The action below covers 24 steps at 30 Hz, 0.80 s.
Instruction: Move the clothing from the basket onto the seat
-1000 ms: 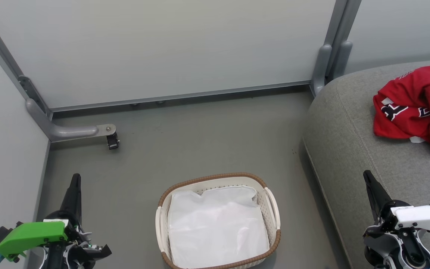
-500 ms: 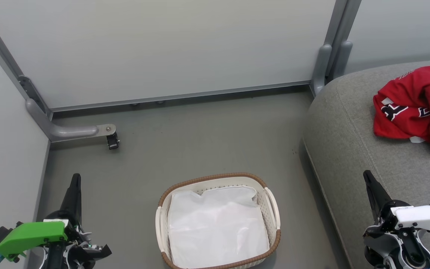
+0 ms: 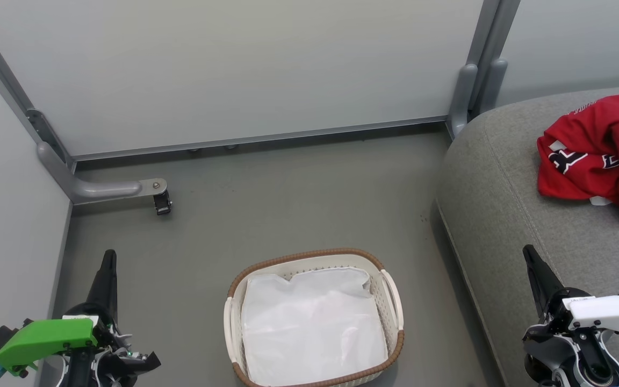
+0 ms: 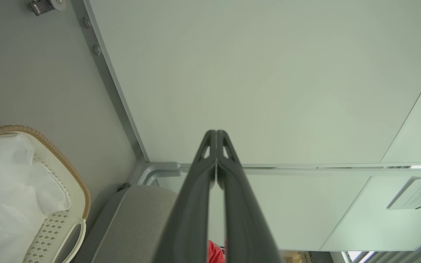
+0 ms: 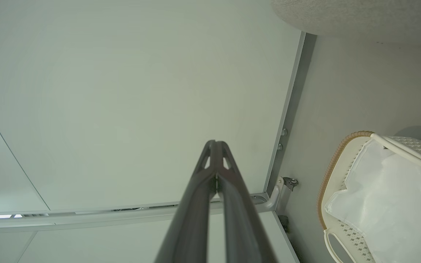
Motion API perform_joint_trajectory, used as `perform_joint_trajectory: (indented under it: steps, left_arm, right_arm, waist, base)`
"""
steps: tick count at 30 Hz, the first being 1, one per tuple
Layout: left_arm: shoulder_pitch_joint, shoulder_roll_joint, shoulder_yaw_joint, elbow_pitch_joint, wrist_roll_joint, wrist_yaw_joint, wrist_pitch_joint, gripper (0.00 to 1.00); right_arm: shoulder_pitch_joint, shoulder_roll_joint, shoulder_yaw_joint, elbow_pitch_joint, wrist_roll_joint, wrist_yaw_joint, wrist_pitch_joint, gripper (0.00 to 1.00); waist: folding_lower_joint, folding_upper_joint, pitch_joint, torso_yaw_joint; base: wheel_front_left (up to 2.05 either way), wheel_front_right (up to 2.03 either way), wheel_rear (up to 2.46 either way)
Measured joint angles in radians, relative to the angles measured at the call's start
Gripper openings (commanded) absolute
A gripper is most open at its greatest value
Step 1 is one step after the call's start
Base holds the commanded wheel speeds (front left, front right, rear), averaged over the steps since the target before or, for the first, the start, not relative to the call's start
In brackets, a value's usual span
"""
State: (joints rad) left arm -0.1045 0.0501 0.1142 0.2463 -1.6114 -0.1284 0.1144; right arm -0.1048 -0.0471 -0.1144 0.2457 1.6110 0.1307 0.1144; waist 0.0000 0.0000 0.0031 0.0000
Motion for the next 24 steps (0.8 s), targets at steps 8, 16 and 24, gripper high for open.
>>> perform_joint_trajectory:
  steps: [8,16,24]
  left_arm:
    - [0.000,0.000,0.000,0.000,0.000,0.000,0.000,0.00]
    - [0.000,0.000,0.000,0.000,0.000,0.000,0.000,0.00]
    - [0.000,0.000,0.000,0.000,0.000,0.000,0.000,0.00]
  right_arm:
    - [0.000,0.000,0.000,0.000,0.000,0.000,0.000,0.00]
    - [0.000,0.000,0.000,0.000,0.000,0.000,0.000,0.00]
    - [0.000,0.000,0.000,0.000,0.000,0.000,0.000,0.00]
  waist:
    - [0.0000,0.0000,0.000,0.000]
    - [0.0000,0.0000,0.000,0.000]
    - [0.0000,0.0000,0.000,0.000]
  base:
    - [0.00,0.00,0.00]
    - [0.00,0.00,0.00]
    - [0.00,0.00,0.00]
